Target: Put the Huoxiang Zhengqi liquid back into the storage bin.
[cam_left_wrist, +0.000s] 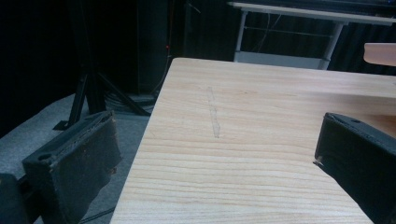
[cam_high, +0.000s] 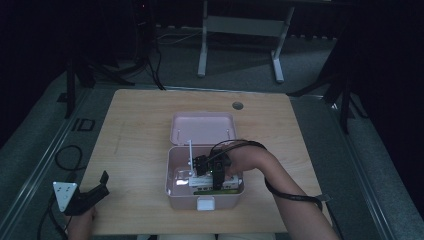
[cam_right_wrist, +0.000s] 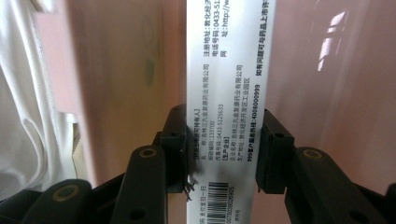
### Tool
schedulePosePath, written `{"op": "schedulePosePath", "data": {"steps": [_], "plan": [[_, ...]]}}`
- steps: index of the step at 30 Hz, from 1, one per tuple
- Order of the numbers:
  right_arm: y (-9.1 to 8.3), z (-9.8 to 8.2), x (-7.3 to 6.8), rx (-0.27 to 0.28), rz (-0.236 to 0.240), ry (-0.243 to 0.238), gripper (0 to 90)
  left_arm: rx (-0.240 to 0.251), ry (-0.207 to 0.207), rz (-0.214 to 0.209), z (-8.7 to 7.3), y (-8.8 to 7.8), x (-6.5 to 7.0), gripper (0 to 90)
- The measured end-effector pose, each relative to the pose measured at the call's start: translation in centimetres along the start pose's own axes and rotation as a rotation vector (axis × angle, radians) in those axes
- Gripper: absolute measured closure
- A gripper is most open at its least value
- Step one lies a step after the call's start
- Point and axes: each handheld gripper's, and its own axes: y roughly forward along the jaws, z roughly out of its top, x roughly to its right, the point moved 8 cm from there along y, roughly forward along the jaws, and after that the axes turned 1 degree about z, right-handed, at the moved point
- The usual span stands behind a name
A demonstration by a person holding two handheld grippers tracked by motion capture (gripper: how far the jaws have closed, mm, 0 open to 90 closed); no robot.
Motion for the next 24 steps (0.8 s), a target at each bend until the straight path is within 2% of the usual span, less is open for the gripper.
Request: {"op": "schedulePosePath", "data": {"steps": [12, 18, 24], "plan": [[1.7, -0.3, 0.0, -0.024, 0.017, 0.023, 60.3, -0.001, 0.001, 0.000, 0.0, 0.0, 0.0, 0.4], [-0.5, -0.5, -0.1, 0.028, 0.002, 0.023, 57.0, -0.001, 0.001, 0.000, 0.0, 0.0, 0.0, 0.4], [-3.6, -1.4, -0.1, 0.086, -0.042, 0.040, 55.7, -0.003, 0.001, 0.002, 0.0, 0.0, 0.0, 0.4]]}}
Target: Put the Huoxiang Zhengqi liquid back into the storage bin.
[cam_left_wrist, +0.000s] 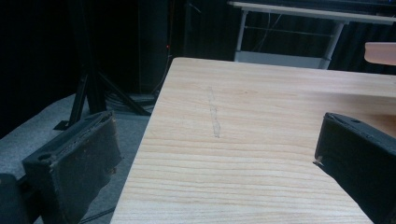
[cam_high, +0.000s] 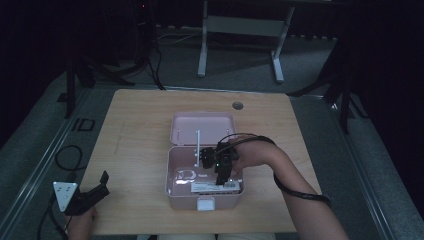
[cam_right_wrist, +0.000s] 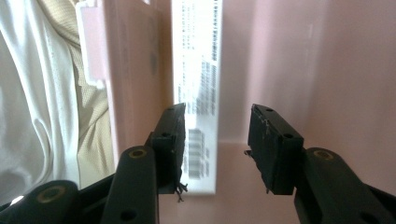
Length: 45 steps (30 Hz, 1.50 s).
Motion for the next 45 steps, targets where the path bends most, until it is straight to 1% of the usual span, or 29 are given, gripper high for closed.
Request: {"op": "schedulePosePath", "data": {"steps": [2, 5, 10, 14, 18, 20, 22, 25, 27, 29, 30, 32, 33, 34, 36, 37, 38, 39, 40, 42, 43, 44, 45], "plan": [[-1.1, -0.5, 0.1, 0.019, -0.014, 0.006, 55.6, 0.002, 0.001, 0.000, 0.0, 0.0, 0.0, 0.4], [-2.3, -1.2, 0.1, 0.056, -0.019, 0.016, 55.4, 0.002, 0.000, -0.001, 0.0, 0.0, 0.0, 0.4], [-4.0, -3.1, 0.5, 0.103, -0.046, 0.049, 55.1, 0.000, 0.000, -0.001, 0.0, 0.0, 0.0, 0.4], [-4.7, -4.8, 1.0, 0.135, -0.065, 0.084, 54.3, 0.002, 0.001, 0.000, 0.0, 0.0, 0.0, 0.4], [-5.0, -7.0, 1.4, 0.159, -0.081, 0.136, 52.8, 0.003, 0.002, 0.001, 0.0, 0.0, 0.0, 0.4], [-5.0, -8.3, 1.8, 0.175, -0.097, 0.164, 50.0, 0.004, 0.002, 0.001, 0.0, 0.0, 0.0, 0.4], [-4.8, -9.4, 2.1, 0.189, -0.118, 0.196, 46.6, 0.005, 0.003, 0.002, 0.0, 0.0, 0.0, 0.4], [-4.3, -11.0, 2.7, 0.210, -0.129, 0.244, 43.5, 0.003, 0.005, 0.002, 0.0, 0.0, 0.0, 0.4], [-3.8, -11.7, 2.9, 0.230, -0.132, 0.274, 40.1, 0.003, 0.005, 0.003, 0.0, 0.0, 0.0, 0.4], [-3.2, -12.4, 3.3, 0.264, -0.138, 0.301, 38.8, 0.004, 0.005, 0.003, 0.0, 0.0, 0.0, 0.4], [-3.0, -12.6, 3.4, 0.278, -0.139, 0.311, 36.8, 0.004, 0.004, 0.004, 0.0, 0.0, 0.0, 0.4], [-2.4, -13.2, 3.9, 0.320, -0.141, 0.349, 32.8, 0.004, 0.005, 0.003, 0.0, 0.0, 0.0, 0.4], [-2.1, -13.3, 4.0, 0.341, -0.141, 0.364, 25.5, 0.004, 0.004, 0.003, 0.0, 0.0, 0.0, 0.4], [-1.7, -13.5, 4.3, 0.373, -0.138, 0.377, 19.0, 0.004, 0.004, 0.002, 0.0, 0.0, 0.0, 0.4], [-1.2, -13.8, 4.6, 0.416, -0.118, 0.415, 17.8, 0.002, 0.002, 0.001, 0.0, 0.0, 0.0, 0.4], [-0.8, -14.0, 4.8, 0.440, -0.126, 0.431, 14.4, 0.002, 0.001, 0.001, 0.0, 0.0, 0.0, 0.4], [-0.3, -14.3, 5.2, 0.461, -0.142, 0.449, 13.7, 0.002, 0.001, 0.001, 0.0, 0.0, 0.0, 0.4], [0.0, -14.5, 5.4, 0.473, -0.147, 0.464, 12.7, 0.002, 0.001, -0.001, 0.0, 0.0, 0.0, 0.4], [0.5, -14.8, 5.8, 0.494, -0.165, 0.489, 12.1, 0.002, 0.002, -0.001, 0.0, 0.0, 0.0, 0.4], [1.3, -15.2, 6.2, 0.546, -0.178, 0.518, 12.0, 0.003, 0.002, -0.001, 0.0, 0.0, 0.0, 0.4], [1.7, -15.5, 6.6, 0.569, -0.198, 0.529, 12.0, 0.004, 0.003, -0.001, 0.0, 0.0, 0.0, 0.4], [2.4, -16.0, 7.1, 0.585, -0.235, 0.544, 12.2, 0.003, 0.002, -0.002, 0.0, 0.0, 0.0, 0.4], [2.8, -16.3, 7.3, 0.591, -0.249, 0.555, 12.5, 0.004, 0.003, -0.002, 0.0, 0.0, 0.0, 0.4]]}}
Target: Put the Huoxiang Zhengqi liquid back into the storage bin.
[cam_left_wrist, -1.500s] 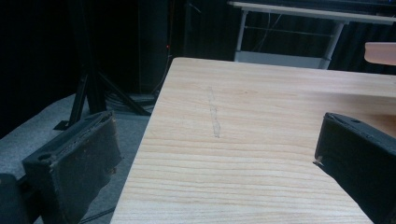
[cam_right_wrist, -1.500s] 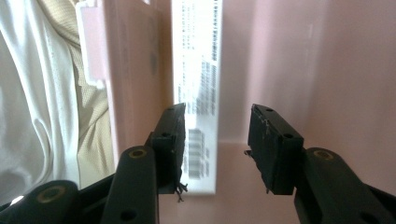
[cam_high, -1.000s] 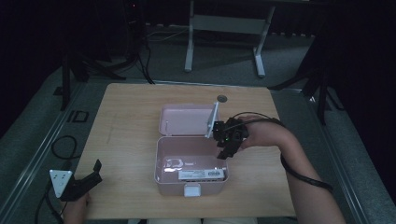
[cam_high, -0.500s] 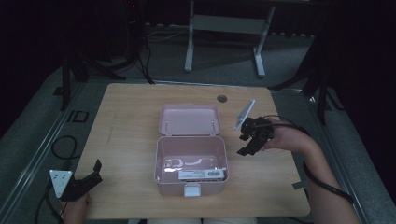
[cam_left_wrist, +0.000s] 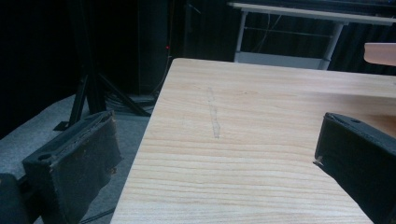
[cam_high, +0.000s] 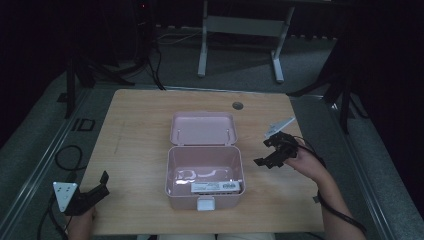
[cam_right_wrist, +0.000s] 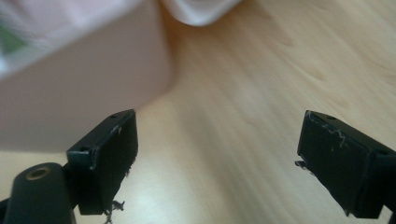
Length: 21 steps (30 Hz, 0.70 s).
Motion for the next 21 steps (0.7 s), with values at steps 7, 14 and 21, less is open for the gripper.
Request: {"op": "schedulePosePath", "data": {"steps": [7, 14, 21], "plan": [[1.8, -3.2, 2.3, 0.080, -0.107, 0.097, 12.0, 0.000, 0.002, -0.001, 0.0, 0.0, 0.0, 0.4], [2.0, -5.8, 4.0, 0.170, -0.194, 0.197, 12.0, -0.001, 0.002, -0.001, 0.0, 0.0, 0.0, 0.4], [1.3, -8.1, 5.4, 0.247, -0.295, 0.265, 11.9, 0.000, 0.002, 0.000, 0.0, 0.0, 0.0, 0.4]]}}
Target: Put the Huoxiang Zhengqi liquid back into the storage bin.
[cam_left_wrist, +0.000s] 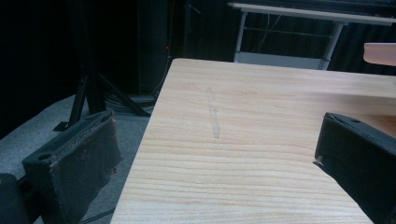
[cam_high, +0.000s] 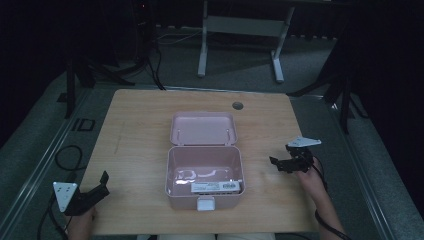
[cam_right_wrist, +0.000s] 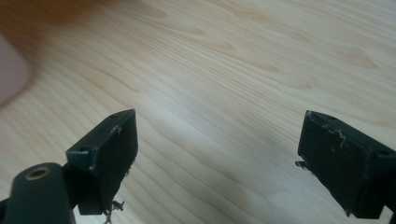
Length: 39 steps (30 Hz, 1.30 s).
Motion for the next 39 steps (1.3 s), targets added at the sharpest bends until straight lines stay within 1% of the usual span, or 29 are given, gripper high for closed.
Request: {"op": "schedulePosePath", "data": {"steps": [1, 3, 4, 6, 7, 9, 11, 13, 14, 16, 17, 19, 21, 23, 26, 29, 32, 35, 39], "plan": [[0.0, -0.3, 0.2, 0.002, -0.006, 0.008, 11.8, 0.000, 0.000, 0.000, 0.0, 0.0, 0.0, 0.4], [0.0, -0.9, 0.6, -0.002, -0.032, 0.009, 11.8, 0.002, -0.001, 0.001, 0.0, 0.0, 0.0, 0.4], [0.0, -1.3, 0.7, -0.005, -0.031, 0.017, 11.1, 0.003, -0.002, 0.001, 0.0, 0.0, 0.0, 0.4], [-0.1, -1.9, 1.1, 0.008, -0.068, 0.023, 11.0, 0.003, -0.001, 0.002, 0.0, 0.0, 0.0, 0.4], [-0.1, -2.1, 1.1, 0.013, -0.063, 0.035, 11.0, 0.003, -0.002, 0.001, 0.0, 0.0, 0.0, 0.4], [-0.2, -2.2, 1.2, 0.019, -0.067, 0.041, 11.0, 0.003, -0.002, 0.002, 0.0, 0.0, 0.0, 0.4], [-0.5, -3.0, 1.7, 0.030, -0.091, 0.066, 11.0, 0.003, -0.002, 0.002, 0.0, 0.0, 0.0, 0.4], [-0.6, -3.5, 1.9, 0.035, -0.094, 0.089, 11.0, 0.002, -0.002, 0.002, 0.0, 0.0, 0.0, 0.4], [-0.8, -3.8, 2.0, 0.041, -0.108, 0.099, 11.1, 0.002, -0.002, 0.001, 0.0, 0.0, 0.0, 0.4], [-1.0, -4.3, 2.2, 0.049, -0.105, 0.127, 11.0, 0.001, -0.002, 0.001, 0.0, 0.0, 0.0, 0.4], [-1.1, -4.5, 2.3, 0.054, -0.122, 0.135, 11.0, 0.002, -0.002, 0.002, 0.0, 0.0, 0.0, 0.4], [-1.5, -4.7, 2.6, 0.068, -0.139, 0.156, 11.1, 0.001, -0.002, 0.001, 0.0, 0.0, 0.0, 0.4], [-1.9, -4.7, 3.0, 0.080, -0.158, 0.189, 11.0, 0.001, -0.002, 0.001, 0.0, 0.0, 0.0, 0.4], [-2.2, -4.8, 3.6, 0.108, -0.188, 0.223, 11.1, 0.002, -0.002, 0.000, 0.0, 0.0, 0.0, 0.4], [-2.7, -5.2, 4.4, 0.144, -0.218, 0.294, 11.0, 0.001, -0.002, 0.001, 0.0, 0.0, 0.0, 0.4], [-3.3, -5.6, 5.2, 0.172, -0.246, 0.348, 11.1, 0.000, 0.001, 0.000, 0.0, 0.0, 0.0, 0.4], [-3.7, -6.0, 5.7, 0.192, -0.265, 0.383, 11.2, -0.002, 0.001, -0.001, 0.0, 0.0, 0.0, 0.4], [-3.9, -6.2, 6.1, 0.199, -0.275, 0.395, 11.2, -0.002, 0.000, 0.000, 0.0, 0.0, 0.0, 0.4], [-3.9, -6.3, 6.3, 0.191, -0.300, 0.401, 11.2, -0.002, 0.002, -0.001, 0.0, 0.0, 0.0, 0.4]]}}
